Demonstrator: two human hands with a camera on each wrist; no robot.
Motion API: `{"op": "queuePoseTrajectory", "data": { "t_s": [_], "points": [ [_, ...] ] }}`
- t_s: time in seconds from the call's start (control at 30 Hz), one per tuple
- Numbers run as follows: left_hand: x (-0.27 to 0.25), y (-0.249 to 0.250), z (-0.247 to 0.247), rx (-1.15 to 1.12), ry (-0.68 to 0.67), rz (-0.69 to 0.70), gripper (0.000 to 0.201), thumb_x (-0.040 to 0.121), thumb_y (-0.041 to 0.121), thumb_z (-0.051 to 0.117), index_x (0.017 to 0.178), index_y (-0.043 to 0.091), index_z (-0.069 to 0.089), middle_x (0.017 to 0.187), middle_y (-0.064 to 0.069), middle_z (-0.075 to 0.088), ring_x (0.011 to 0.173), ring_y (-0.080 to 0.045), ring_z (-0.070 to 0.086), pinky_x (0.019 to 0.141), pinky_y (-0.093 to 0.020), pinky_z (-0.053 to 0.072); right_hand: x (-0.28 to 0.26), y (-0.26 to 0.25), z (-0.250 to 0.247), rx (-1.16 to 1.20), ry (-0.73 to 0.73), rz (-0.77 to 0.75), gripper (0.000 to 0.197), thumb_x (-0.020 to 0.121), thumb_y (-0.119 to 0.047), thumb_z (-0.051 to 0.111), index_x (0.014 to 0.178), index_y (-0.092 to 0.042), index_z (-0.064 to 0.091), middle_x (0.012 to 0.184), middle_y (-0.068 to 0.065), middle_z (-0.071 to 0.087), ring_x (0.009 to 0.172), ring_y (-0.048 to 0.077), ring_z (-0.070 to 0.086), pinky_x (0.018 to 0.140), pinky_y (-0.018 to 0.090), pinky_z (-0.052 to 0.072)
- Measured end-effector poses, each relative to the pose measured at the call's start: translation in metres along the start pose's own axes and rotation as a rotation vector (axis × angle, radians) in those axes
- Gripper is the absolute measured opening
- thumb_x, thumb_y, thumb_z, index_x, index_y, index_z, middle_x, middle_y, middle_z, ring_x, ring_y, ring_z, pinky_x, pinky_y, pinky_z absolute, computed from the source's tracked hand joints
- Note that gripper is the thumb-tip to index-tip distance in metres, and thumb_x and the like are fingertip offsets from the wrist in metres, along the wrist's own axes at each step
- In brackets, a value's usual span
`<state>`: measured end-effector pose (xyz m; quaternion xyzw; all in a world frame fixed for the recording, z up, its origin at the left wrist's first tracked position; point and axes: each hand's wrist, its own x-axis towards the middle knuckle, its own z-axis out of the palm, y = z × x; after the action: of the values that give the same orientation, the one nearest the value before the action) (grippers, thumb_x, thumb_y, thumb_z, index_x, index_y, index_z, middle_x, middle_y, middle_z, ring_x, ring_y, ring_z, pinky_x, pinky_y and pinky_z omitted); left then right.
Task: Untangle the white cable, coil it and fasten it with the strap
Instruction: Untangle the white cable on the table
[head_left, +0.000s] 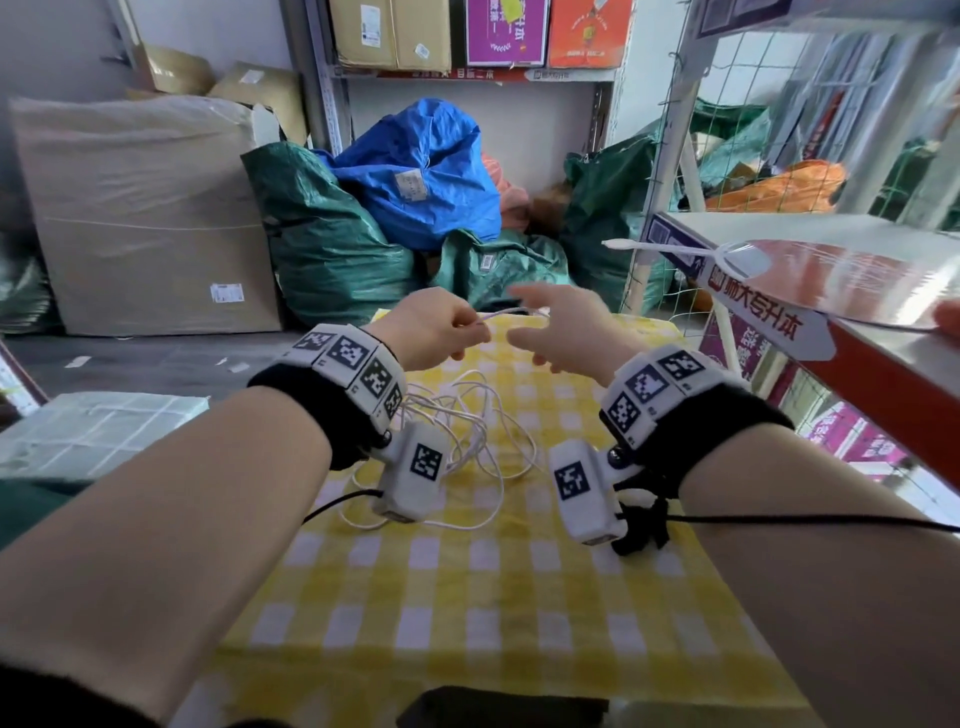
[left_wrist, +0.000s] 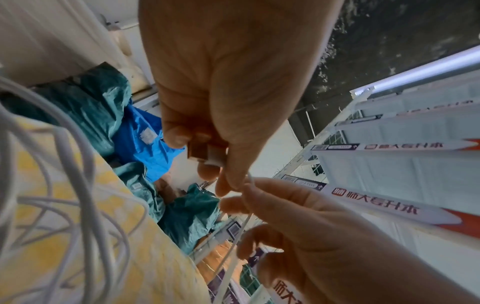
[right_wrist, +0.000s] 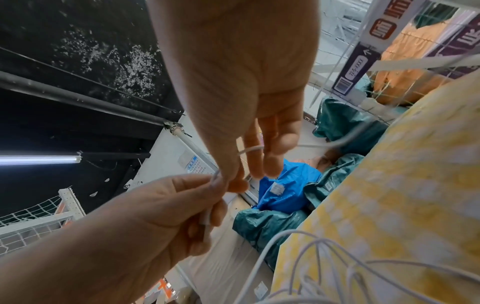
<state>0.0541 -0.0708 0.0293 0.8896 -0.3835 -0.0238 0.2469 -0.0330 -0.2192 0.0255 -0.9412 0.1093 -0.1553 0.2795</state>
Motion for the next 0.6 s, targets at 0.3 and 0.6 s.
{"op": "queuePoseTrajectory", "data": {
  "t_s": [0.3, 0.6],
  "points": [
    [0.006, -0.02, 0.013, -0.07, -0.065, -0.145, 0.035, 0.098, 0.026, 0.042, 0.102, 0.001, 0.067, 0.098, -0.009, 0.068, 0.072, -0.019, 0.057, 0.062, -0.025, 0.043, 0.008, 0.021, 0.013, -0.163, -0.104, 0.03, 0.042, 0.097, -0.035, 0.046, 0.077, -0.004, 0.066, 0.071, 0.007, 0.065, 0.053, 0.015, 0.05, 0.054, 0.025, 0.041],
    [0.01, -0.043, 0.03, -0.142, -0.286, -0.288, 0.044, 0.091, 0.008, 0.053, 0.134, 0.009, 0.049, 0.13, -0.011, 0.053, 0.094, -0.024, 0.064, 0.077, -0.032, 0.056, 0.008, 0.022, 0.033, -0.225, -0.316, 0.075, 0.031, 0.096, -0.032, 0.049, 0.1, -0.014, 0.073, 0.077, 0.005, 0.067, 0.057, 0.012, 0.051, 0.056, 0.024, 0.043]
  ]
}}
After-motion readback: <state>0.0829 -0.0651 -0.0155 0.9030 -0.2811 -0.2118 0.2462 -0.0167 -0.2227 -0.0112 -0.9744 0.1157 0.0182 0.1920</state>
